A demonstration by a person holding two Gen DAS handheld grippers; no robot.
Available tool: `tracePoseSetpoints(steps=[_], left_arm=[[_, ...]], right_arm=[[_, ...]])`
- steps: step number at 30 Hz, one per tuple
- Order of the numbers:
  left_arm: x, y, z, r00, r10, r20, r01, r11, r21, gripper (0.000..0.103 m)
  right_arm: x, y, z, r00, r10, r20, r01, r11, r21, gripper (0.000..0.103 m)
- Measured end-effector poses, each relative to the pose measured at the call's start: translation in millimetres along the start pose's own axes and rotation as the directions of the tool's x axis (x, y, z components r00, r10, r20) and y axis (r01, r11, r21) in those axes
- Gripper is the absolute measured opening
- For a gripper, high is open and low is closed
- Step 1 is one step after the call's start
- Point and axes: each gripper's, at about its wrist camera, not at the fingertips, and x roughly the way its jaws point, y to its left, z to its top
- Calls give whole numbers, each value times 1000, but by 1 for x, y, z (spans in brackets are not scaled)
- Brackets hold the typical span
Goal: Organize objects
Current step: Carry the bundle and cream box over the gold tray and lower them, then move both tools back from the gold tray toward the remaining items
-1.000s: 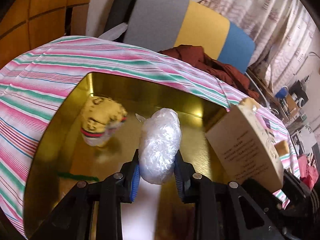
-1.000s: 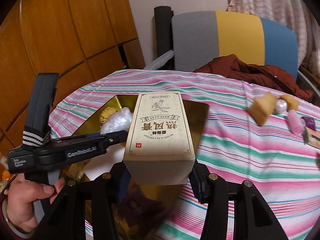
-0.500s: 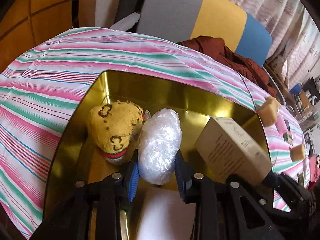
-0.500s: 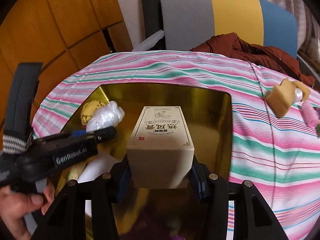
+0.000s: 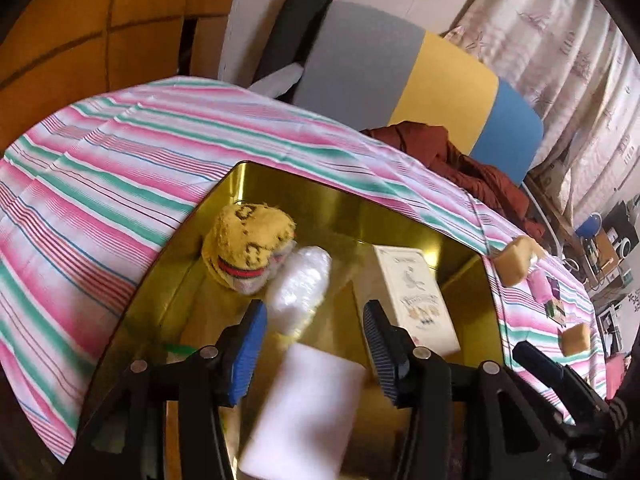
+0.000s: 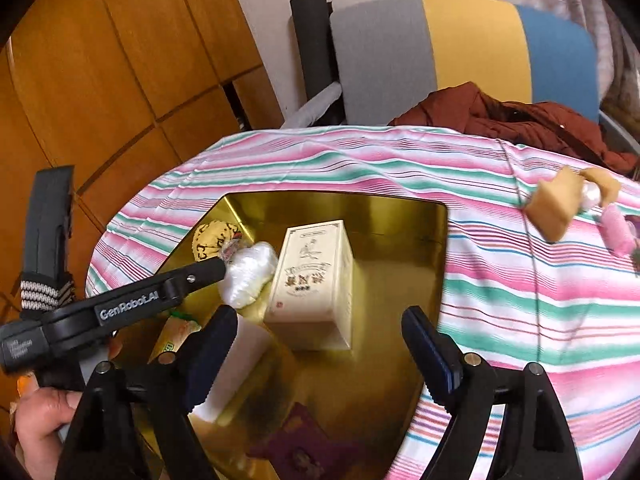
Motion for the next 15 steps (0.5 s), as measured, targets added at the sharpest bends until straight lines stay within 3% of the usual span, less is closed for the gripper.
tracePoseSetpoints(steps=[10,15], left_arm=[[-23,-35,-35,997,-23,75,17,997,76,51],[-28,-51,-46,994,-68,88,60,994,96,51]], right_arm=[[-20,-34,-13,999,-35,33,32,997,71,85],[-28,-54,-19,997,-62,38,58,992,108,85]])
